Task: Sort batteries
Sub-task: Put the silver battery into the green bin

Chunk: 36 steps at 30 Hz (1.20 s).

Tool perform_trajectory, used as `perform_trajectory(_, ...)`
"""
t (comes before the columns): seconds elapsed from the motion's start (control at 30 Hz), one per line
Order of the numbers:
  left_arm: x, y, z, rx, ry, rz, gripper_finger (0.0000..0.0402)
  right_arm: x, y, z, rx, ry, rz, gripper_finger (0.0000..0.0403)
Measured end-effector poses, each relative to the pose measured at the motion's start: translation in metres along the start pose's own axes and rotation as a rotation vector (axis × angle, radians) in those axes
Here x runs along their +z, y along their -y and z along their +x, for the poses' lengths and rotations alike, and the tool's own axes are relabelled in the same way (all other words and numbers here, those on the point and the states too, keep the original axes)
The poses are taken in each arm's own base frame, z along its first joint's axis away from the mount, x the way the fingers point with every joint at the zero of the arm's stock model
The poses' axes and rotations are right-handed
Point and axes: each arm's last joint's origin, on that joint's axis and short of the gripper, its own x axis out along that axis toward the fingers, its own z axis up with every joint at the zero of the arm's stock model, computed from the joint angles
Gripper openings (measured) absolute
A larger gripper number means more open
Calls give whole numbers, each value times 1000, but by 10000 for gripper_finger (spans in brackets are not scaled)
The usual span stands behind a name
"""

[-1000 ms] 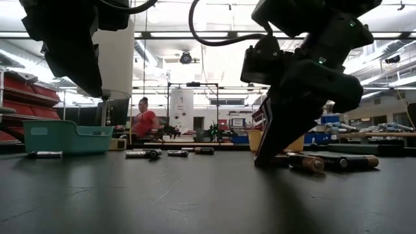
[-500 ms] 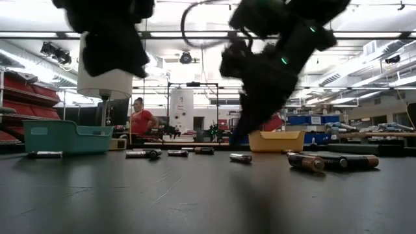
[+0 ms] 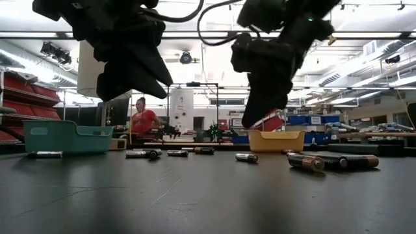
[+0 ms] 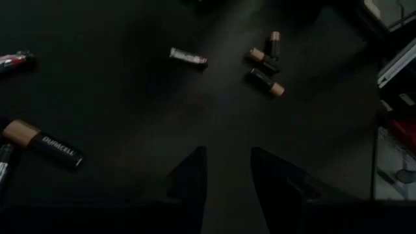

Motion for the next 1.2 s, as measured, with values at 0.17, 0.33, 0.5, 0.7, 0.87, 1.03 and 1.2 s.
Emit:
perform_trajectory(0.17,-4,3,-1,-9,-6,-6,131,-32,-18,-7,11,216,24,120)
perform_trajectory(0.33,-4,4,-1,-18,0,-7,131,-68,-20,-1,44,298,1,122)
perform_trajectory(0.5,-2,6,-1,-34,16,6,131,-81,-17,2,51,297,35,144)
perform_trajectory(0.7,0,6,-1,-42,26,4,131,-79,-19,9,26,345,-1,188)
perform_trajectory(0.87,0,7,-1,-52,27,2,131,-78,-21,21,-8,414,-38,216)
perform_trajectory(1.03,-1,7,-1,-63,11,1,131,-80,-22,36,-6,455,-37,223)
perform_trajectory(1.2,-1,7,-1,-80,-10,1,131,-82,-21,42,-15,466,-4,222)
